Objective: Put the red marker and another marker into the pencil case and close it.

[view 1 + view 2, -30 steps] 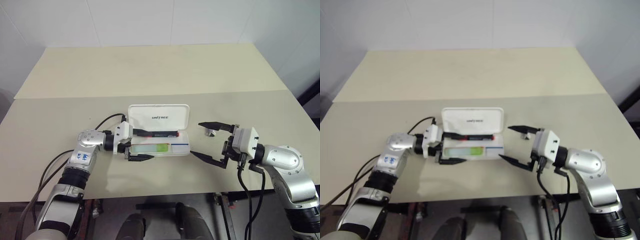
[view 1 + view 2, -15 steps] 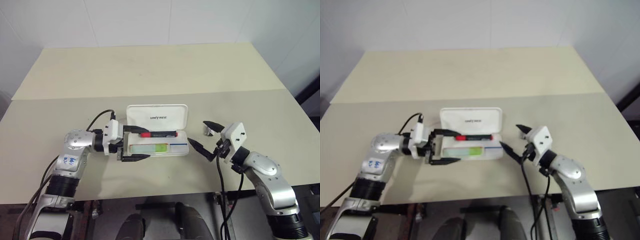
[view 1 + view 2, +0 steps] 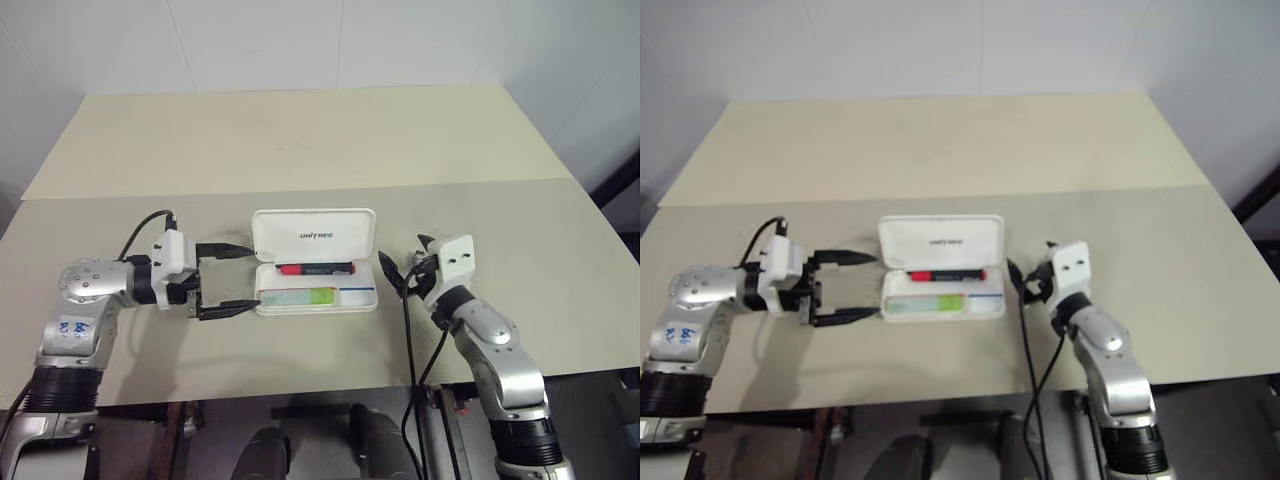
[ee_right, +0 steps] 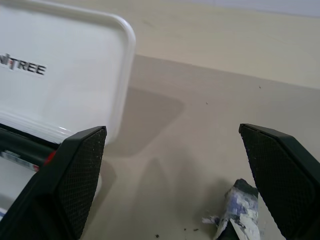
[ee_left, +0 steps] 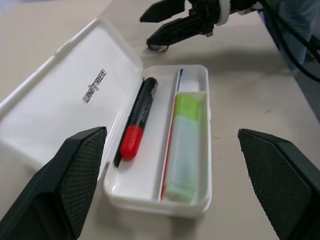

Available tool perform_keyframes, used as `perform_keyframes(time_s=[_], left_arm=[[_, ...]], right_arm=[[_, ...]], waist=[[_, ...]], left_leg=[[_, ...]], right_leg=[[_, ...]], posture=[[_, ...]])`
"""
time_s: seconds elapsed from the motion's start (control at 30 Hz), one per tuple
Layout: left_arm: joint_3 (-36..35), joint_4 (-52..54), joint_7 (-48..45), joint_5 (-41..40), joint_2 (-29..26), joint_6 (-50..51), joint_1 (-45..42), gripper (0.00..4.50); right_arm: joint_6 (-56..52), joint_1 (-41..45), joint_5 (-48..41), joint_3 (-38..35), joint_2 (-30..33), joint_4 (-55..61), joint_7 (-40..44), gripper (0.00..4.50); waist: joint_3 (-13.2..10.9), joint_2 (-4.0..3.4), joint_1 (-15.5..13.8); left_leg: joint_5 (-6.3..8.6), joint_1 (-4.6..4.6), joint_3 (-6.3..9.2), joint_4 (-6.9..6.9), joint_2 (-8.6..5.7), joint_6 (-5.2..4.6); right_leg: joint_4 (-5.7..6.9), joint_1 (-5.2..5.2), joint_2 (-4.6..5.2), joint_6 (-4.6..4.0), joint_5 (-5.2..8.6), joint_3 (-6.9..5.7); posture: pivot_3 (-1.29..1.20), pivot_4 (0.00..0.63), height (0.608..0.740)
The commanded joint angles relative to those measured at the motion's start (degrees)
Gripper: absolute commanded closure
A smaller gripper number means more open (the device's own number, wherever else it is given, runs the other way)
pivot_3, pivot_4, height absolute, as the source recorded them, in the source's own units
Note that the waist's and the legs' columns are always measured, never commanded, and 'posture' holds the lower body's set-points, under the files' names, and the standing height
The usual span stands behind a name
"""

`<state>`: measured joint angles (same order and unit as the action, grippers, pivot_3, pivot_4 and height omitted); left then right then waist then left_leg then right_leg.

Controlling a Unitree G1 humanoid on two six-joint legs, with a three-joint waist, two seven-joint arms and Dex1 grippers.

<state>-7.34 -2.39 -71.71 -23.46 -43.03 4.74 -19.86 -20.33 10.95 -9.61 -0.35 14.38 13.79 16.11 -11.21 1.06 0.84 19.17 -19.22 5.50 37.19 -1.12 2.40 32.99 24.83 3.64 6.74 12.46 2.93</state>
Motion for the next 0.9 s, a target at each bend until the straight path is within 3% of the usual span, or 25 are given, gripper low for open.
perform_keyframes(time_s=[0.03, 0.43, 0.57, 0.83, 0.9], left_arm=[[-3.5, 0.4, -1.1, -2.2, -2.4, -0.2, 0.1, 0.02], [-3.6, -0.8, -3.5, -2.4, -3.9, -0.1, 1.3, 0.02], [-3.1, -0.4, -3.1, -2.4, -3.4, 0.1, 1.0, 0.00], [-2.7, 0.0, -2.7, -2.2, -2.8, 0.2, 0.4, 0.00], [-2.6, 0.1, -2.5, -2.2, -2.6, 0.3, 0.2, 0.00]], right_arm=[[-0.9, 1.4, 0.7, -1.0, -1.4, -0.7, -2.8, 0.00], [-6.5, -0.2, 1.4, -2.3, -2.0, -1.2, -6.7, 0.00], [-7.1, -0.1, 1.2, -2.0, -2.4, -0.9, -6.5, 0.96], [-7.3, 0.8, 1.6, -1.7, -2.1, -1.3, -6.3, 3.94], [-7.2, 1.1, 1.8, -1.5, -1.8, -1.4, -6.0, 4.14]], waist=[[0.0, 0.00, 0.3], [0.0, 0.00, 0.8], [0.0, 0.00, 0.9], [0.0, 0.00, 0.9], [0.0, 0.00, 0.9]], left_leg=[[0.00, 0.00, 0.00, -0.01, 0.00, 0.00], [0.00, -0.09, -0.13, -0.04, 0.02, 0.00], [0.00, -0.05, -0.27, 0.00, 0.02, 0.00], [-0.01, -0.04, -0.29, 0.05, 0.02, 0.01], [-0.01, -0.05, -0.30, 0.05, 0.02, 0.01]], right_leg=[[0.01, 0.01, 0.00, 0.00, 0.00, 0.00], [0.24, 0.31, -0.01, -0.08, 0.05, 0.10], [0.37, 0.37, -0.03, -0.08, 0.05, 0.23], [0.45, 0.39, -0.04, -0.08, 0.05, 0.27], [0.45, 0.40, -0.04, -0.08, 0.05, 0.28]], posture=[[0.00, 0.150, 0.740], [0.00, 0.150, 0.740], [0.00, 0.150, 0.740], [0.00, 0.150, 0.740], [0.00, 0.150, 0.740]])
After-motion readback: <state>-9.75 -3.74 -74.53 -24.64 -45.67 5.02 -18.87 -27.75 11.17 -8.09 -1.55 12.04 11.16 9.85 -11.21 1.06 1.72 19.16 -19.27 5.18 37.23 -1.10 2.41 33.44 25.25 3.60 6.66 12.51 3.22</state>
